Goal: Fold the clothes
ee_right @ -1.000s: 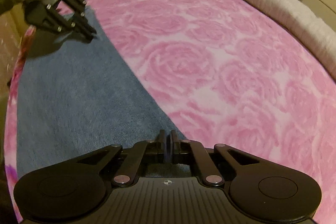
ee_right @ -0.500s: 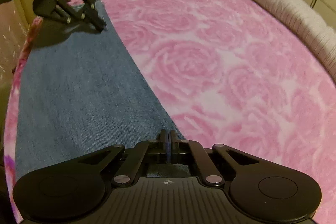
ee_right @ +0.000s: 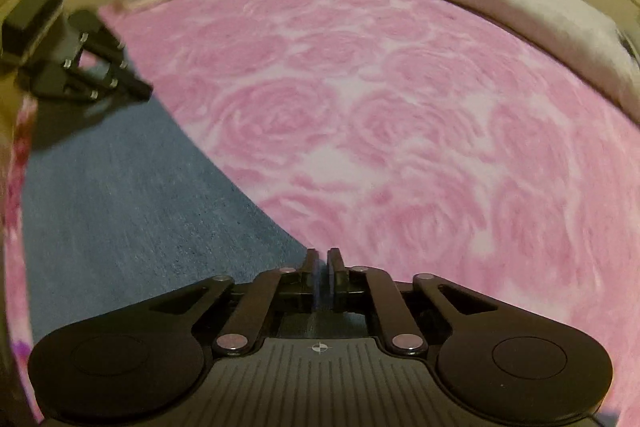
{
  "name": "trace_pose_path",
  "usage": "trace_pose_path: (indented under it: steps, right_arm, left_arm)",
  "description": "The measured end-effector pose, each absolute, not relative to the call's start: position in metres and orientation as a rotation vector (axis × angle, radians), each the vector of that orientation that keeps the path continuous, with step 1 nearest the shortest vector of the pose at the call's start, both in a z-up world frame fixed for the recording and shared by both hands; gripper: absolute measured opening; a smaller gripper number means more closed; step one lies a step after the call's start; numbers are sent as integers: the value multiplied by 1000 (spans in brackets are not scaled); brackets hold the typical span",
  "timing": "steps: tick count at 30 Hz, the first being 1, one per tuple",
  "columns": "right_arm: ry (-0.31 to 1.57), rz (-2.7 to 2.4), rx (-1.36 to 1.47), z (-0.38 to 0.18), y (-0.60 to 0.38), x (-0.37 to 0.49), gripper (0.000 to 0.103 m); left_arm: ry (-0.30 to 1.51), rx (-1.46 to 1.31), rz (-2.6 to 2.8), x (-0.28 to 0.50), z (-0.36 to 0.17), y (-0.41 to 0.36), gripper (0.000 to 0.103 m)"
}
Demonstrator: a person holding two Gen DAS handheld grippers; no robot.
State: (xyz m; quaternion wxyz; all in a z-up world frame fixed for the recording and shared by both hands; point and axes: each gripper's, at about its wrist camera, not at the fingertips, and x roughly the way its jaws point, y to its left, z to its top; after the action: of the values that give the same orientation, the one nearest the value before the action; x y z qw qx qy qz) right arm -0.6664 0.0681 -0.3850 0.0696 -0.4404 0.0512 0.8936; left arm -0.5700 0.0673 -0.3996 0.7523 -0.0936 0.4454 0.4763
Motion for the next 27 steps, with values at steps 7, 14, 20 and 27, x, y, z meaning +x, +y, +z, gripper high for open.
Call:
trace_pose_path:
  steps: [7,14,20,27]
  right_arm:
    - [186,2425,-1100,-373,48,-617,27]
    - [381,2416,-974,-374,-14,-570,36]
    - [379,2059,-920,-389,-6,-492,42]
    - [536,1883,-729,-361,-19,-387,43]
  left_arm:
    - [681,-529,1376,-662,-356,23,8]
    - [604,-642,1369,-659,-369,-19,14]
    - [584,-645,1453,-635,-362,-39,3]
    - [559,-649,1551,-607,-354,-62,8]
